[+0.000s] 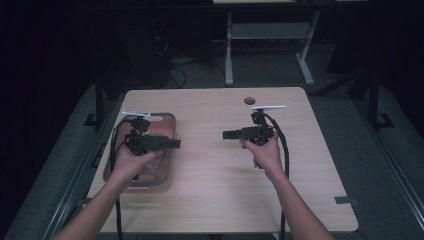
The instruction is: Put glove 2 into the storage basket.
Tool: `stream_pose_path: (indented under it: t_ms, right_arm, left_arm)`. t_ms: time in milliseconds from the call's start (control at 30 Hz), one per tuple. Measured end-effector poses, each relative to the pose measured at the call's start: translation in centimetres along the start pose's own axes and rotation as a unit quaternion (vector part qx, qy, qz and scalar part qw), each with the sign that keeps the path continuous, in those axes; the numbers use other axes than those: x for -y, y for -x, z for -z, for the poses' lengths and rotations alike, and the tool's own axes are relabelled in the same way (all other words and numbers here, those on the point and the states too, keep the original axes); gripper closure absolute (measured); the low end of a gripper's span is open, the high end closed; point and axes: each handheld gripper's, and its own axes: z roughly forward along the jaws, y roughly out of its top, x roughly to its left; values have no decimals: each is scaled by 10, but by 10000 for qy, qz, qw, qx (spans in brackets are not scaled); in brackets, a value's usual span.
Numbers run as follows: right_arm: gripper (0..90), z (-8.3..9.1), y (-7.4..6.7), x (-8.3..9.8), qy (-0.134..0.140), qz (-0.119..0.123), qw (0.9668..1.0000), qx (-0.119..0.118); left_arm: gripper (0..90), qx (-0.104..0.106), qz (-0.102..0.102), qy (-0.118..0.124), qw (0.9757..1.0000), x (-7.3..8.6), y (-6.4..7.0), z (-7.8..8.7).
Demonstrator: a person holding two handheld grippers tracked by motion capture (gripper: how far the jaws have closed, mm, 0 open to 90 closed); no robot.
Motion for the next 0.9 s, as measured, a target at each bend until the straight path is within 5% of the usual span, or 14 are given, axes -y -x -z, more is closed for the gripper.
stream_pose_path:
  t_ms: [900]
  right_arm:
    - [532, 29, 25, 13, 202, -204, 9994, 195]
  left_arm:
    - [272, 229, -174, -184, 9994, 1, 21, -30]
